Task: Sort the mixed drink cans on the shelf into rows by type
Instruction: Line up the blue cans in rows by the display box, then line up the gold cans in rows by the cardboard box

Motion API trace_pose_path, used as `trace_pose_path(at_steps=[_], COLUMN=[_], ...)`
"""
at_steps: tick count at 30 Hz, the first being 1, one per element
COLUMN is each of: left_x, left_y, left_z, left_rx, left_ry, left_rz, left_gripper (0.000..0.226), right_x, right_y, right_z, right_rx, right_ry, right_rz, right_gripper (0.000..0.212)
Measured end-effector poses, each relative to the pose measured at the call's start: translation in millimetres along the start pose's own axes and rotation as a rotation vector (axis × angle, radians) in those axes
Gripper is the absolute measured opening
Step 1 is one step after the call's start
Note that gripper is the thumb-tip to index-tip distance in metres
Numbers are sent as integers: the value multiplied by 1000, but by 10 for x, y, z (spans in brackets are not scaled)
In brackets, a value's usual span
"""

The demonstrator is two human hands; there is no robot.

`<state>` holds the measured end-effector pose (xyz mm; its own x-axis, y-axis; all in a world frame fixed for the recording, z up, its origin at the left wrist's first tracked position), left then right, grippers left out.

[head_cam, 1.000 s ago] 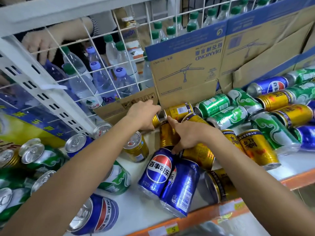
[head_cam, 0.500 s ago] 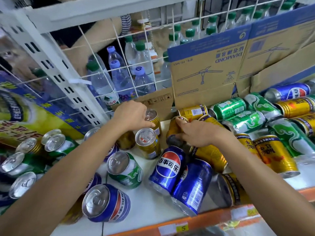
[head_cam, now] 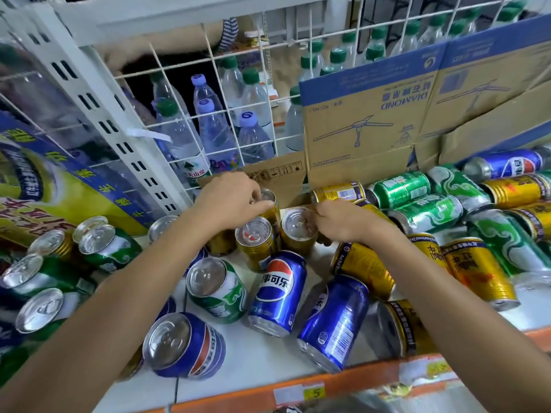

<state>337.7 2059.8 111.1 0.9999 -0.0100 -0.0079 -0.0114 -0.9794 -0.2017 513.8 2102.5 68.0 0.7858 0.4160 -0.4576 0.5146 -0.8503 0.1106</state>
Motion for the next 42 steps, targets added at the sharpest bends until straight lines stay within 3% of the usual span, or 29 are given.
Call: trace_pose_path(at_steps=[6,9,13,18,21,27,30,37,42], left_x=[299,431,591,759,870,910,948,974,916], left_y=[270,419,622,875,962,1076,1067,1027,1105], left_z=[-206,-262,-211,62,229,408,472,572,553], left_rx=[151,182,74,-111,-157,-152,-186,-121,-37], left_ry=[11,15,19,-165,-189,-11,61,178,302], left_rz=[11,-30,-91,-199,-263,-368,-414,-476,-552], left_gripper=[34,32,32,42,52,65,74,69,73], right_x=[72,116,224,301,272,406,506,512,506], right_y=[-144,-78,121,472,595,825,916,905,890], right_z=[97,20,-170,-248,-198,-264,-324,-196,-250], right_rx=[94,115,129,37,-43,-70,-70,-19,44], right_ry=[-75,10,110,271,345,386,432,514,395], right_rz=[87,59,-43,-97,-145,-157,-115,-101,-79], right_gripper=[53,53,51,46,54,74,77,85,81])
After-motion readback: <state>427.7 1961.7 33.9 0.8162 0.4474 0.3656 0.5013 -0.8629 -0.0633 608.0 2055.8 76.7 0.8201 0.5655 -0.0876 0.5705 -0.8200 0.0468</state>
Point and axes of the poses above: each hand's wrist, its own y-axis away from the middle knuckle, its own z-axis out of the palm, x = y × z, the point moved 3 cm from there along -y, towards the middle knuckle, and after that the axes turned 13 degrees about x, right-handed, at the moved point
